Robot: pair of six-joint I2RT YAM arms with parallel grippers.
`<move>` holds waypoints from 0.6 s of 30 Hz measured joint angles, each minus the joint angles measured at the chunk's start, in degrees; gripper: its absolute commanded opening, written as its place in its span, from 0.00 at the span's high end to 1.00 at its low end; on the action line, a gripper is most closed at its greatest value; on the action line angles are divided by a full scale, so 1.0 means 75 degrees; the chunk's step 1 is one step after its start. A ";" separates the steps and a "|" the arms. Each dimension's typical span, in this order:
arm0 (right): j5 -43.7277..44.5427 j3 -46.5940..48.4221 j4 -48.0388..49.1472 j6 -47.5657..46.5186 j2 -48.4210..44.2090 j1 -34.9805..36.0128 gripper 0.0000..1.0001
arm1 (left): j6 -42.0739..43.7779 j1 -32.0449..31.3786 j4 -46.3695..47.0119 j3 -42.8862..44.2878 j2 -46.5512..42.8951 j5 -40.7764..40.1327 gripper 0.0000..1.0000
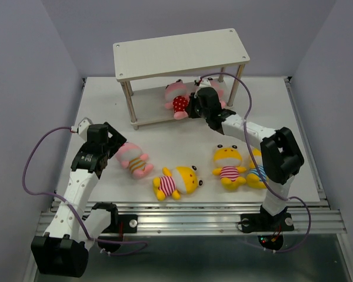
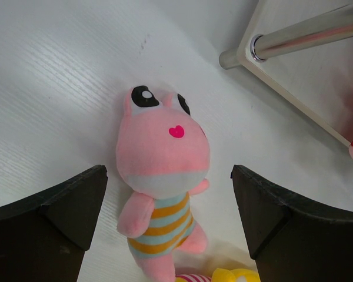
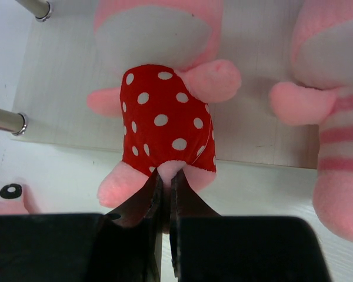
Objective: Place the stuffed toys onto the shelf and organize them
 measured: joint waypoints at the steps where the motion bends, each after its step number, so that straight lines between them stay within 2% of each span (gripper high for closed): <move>1: 0.0006 0.0015 0.0026 0.0020 0.0035 0.0000 0.99 | 0.0000 0.0000 0.0000 0.0000 0.0000 0.0000 0.01; 18: -0.0140 0.0163 0.0079 0.0417 0.0393 -0.0117 0.93 | 0.0003 0.0000 0.0000 0.0000 0.0003 -0.0003 0.01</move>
